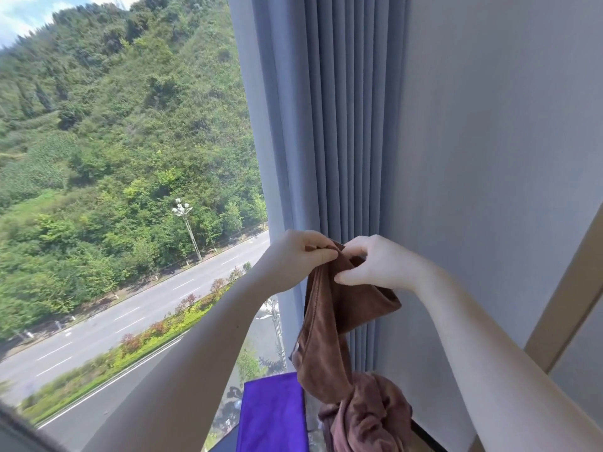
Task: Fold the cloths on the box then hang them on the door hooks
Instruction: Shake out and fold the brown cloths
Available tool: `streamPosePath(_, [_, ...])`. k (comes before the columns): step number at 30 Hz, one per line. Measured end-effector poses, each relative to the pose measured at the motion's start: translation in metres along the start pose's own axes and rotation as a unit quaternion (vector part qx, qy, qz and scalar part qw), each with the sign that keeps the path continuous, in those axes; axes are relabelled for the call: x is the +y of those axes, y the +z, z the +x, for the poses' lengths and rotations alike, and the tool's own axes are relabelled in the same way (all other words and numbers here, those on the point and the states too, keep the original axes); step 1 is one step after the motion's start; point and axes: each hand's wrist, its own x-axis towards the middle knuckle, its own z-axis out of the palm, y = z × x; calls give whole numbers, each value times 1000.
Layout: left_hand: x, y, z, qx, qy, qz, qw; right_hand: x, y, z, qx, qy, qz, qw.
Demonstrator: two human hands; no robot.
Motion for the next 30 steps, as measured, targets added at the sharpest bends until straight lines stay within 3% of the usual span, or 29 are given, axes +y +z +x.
streamPosePath(4, [0, -7, 0, 1, -5, -5, 1000, 2, -2, 6, -39, 48, -40, 997])
streamPosePath(9, [-20, -32, 4, 88, -30, -110, 990, 26, -2, 7, -62, 122, -111, 984])
streamPosePath(14, [-36, -27, 1, 100, -64, -111, 987, 22, -5, 6, -97, 149, -143, 974])
streamPosePath(17, [-34, -22, 3, 98, -65, -123, 986, 17, -5, 9, -95, 133, -143, 976])
streamPosePath(21, [-20, -8, 6, 52, -45, -76, 995, 2, 5, 20, -61, 56, -27, 996])
streamPosePath(24, [-17, -3, 7, 43, -38, -63, 996, -1, 9, 29, -52, 56, -20, 997])
streamPosePath(30, [-34, -22, 2, 121, -54, -141, 981, 14, -6, 21, -119, 163, -190, 961])
